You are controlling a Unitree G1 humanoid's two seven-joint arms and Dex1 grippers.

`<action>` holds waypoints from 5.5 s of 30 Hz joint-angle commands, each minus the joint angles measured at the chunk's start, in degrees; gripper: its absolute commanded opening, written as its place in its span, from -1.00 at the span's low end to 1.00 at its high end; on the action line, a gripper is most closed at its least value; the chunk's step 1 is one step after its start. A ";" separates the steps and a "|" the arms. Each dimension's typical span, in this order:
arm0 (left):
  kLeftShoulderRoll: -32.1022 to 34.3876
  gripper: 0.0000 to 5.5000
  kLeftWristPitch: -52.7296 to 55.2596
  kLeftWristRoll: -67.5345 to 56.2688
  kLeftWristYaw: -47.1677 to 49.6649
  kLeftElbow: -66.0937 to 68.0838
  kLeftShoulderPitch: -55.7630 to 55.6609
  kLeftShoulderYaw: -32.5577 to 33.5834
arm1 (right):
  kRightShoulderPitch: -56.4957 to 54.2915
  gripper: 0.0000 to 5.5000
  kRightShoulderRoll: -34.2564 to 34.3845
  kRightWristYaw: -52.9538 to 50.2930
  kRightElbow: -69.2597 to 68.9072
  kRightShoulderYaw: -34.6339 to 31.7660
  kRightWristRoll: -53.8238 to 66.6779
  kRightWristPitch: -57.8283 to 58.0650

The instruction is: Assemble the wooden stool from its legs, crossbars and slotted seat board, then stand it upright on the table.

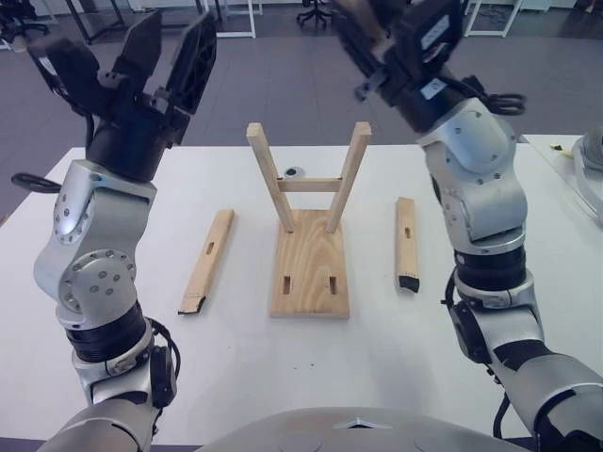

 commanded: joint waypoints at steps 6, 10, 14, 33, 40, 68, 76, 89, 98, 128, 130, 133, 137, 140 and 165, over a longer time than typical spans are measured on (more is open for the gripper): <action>3.93 0.45 1.98 -22.46 7.29 -2.65 -0.72 0.67 | 2.44 -0.52 1.90 4.86 -2.25 3.99 0.99 -0.93; 5.86 0.19 0.84 -24.10 8.62 -1.99 -0.79 1.02 | 3.81 -0.52 1.11 6.66 -2.29 4.25 0.45 -2.11; 6.83 -0.03 0.28 -23.21 8.49 -1.89 -0.53 0.04 | 4.35 -0.52 1.29 7.80 -2.17 5.22 -0.10 -3.67; 9.30 -0.85 -2.00 -12.41 7.63 -1.04 6.09 0.54 | 7.51 -0.28 0.24 10.26 -0.67 8.23 -2.21 -2.90; 17.35 -0.85 -2.76 1.47 -0.61 4.30 19.58 12.41 | 12.22 0.08 -4.45 10.82 -0.10 8.41 -8.18 -4.02; -2.68 -0.85 -14.97 19.22 -16.08 31.86 28.25 4.45 | 26.84 0.08 -4.24 8.32 13.04 8.99 -14.12 -11.76; -3.41 -0.85 -14.97 20.82 -15.78 31.81 29.67 4.06 | 27.33 0.08 -4.09 8.54 13.27 8.71 -14.49 -11.83; -4.31 -0.85 -17.89 25.30 -16.83 35.94 29.23 2.68 | 27.02 0.08 -3.67 8.35 13.86 8.74 -15.03 -11.73; -4.16 -0.85 -20.70 35.93 -15.59 36.32 32.33 -6.21 | 27.52 0.08 -4.56 8.44 14.17 8.62 -15.61 -12.05; -4.83 -0.85 -7.97 40.84 -2.55 31.20 36.55 -9.21 | 27.08 0.08 -3.65 7.65 17.48 8.91 -18.25 -13.78; -4.97 -0.68 -9.03 41.41 -1.95 31.45 36.34 -8.85 | 27.06 0.08 -3.53 7.62 17.99 9.03 -18.60 -14.20; -4.82 -0.51 -9.27 42.37 -2.52 30.76 36.21 -8.76 | 26.99 0.08 -3.19 7.42 18.35 9.16 -18.89 -14.39; -3.55 -0.28 -7.43 42.10 -3.49 27.60 35.64 -8.08 | 26.95 0.08 -2.89 7.10 19.16 9.19 -19.22 -14.70; -2.28 -0.10 -4.18 42.02 -3.85 24.25 35.79 -7.61 | 26.85 0.08 -2.69 6.90 19.54 9.46 -19.46 -14.95; -3.46 -0.23 15.69 46.94 1.13 14.82 40.97 -8.95 | 27.73 0.08 -0.89 5.55 19.74 9.76 -20.15 -13.39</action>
